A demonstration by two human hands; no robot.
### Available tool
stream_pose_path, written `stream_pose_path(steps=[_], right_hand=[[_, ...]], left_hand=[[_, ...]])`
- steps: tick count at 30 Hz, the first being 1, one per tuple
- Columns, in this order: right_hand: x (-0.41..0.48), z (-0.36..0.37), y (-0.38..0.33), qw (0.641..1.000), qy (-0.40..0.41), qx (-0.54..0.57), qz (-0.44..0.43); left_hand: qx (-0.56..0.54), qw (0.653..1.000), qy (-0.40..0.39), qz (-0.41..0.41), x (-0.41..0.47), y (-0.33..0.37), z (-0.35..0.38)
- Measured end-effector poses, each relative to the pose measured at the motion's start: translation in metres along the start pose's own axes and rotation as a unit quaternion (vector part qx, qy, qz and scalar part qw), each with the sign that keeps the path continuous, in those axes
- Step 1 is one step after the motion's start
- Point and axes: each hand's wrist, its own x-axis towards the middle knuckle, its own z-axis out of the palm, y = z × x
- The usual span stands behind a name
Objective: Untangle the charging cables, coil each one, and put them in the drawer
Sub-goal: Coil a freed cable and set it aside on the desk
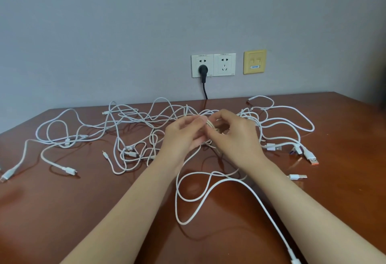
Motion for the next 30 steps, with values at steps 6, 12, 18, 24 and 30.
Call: stream_pose_path(steps=[6,12,18,24,30], right_hand=[[0.003,0.0,-0.002,0.994,-0.051,0.094,0.021],[0.001,-0.005,-0.007,0.999,-0.033,0.029,-0.006],[0.0,-0.007,-0.005,1.0,0.012,0.009,-0.017],[0.004,-0.007,-0.005,0.998,-0.032,-0.016,-0.046],[0.007,-0.012,-0.007,0.963,-0.053,0.224,0.14]], left_hand=[[-0.088,0.996,0.002,-0.009,0.003,0.007,-0.005],[-0.093,0.996,-0.013,0.009,0.001,0.012,-0.007],[-0.044,0.998,-0.025,0.032,0.001,0.011,-0.004],[-0.001,0.998,0.022,0.057,0.002,0.004,-0.008],[0.012,0.994,0.05,0.092,0.001,0.007,-0.018]])
